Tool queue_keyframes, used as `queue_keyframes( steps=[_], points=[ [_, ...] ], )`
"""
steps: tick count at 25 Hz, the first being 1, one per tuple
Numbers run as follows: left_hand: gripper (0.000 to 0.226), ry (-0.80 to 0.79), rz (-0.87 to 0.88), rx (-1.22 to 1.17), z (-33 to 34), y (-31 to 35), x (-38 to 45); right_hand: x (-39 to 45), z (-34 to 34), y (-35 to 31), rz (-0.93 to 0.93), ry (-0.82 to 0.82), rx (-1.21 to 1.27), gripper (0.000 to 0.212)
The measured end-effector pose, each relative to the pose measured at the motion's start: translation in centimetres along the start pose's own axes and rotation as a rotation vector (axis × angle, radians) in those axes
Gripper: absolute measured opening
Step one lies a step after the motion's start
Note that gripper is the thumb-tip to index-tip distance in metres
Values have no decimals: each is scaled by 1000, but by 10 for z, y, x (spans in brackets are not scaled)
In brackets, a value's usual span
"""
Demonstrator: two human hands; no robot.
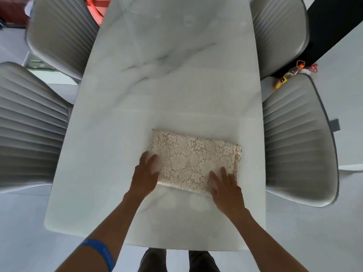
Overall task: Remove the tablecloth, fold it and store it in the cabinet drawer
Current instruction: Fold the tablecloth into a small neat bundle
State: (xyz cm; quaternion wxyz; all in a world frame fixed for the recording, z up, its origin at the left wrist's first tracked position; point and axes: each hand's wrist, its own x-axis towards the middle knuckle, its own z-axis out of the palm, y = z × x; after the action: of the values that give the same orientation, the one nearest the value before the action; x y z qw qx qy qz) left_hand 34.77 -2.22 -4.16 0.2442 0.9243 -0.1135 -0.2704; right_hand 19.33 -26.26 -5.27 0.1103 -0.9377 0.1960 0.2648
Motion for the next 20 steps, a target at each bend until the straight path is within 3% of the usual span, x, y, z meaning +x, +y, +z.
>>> queue_keyframes(
  steps=[3, 6, 8, 11, 13, 15, 16, 18, 20],
  points=[
    [74, 91, -292, -221, -1, 1, 13, 0, 4, 5, 5, -35, 94, 58],
    [76, -43, -500, -549, -14, 5, 27, 0, 5, 10, 7, -27, 122, 63],
    [56, -133, -476, -593, -23, 19, 32, -1, 0, 12, 7, -52, 112, 65],
    [38, -140, -299, -534, -36, 53, 23, 1, -26, 3, 21, -147, 174, 70],
    [20, -39, -76, -288, -56, 81, 10, 3, -71, -15, -72, 75, 228, 84],
    [16, 115, 210, -6, -83, 113, -4, 5, -132, -44, -323, 505, 194, 91],
    [19, 204, 366, 96, -96, 130, -12, 4, -160, -57, -485, 708, 95, 87],
    [30, 401, 646, 241, -120, 158, -29, -1, -208, -74, -695, 966, -149, 67],
    [40, 593, 742, 355, -142, 179, -41, -10, -244, -77, -643, 1130, -247, 37]
  ],
)
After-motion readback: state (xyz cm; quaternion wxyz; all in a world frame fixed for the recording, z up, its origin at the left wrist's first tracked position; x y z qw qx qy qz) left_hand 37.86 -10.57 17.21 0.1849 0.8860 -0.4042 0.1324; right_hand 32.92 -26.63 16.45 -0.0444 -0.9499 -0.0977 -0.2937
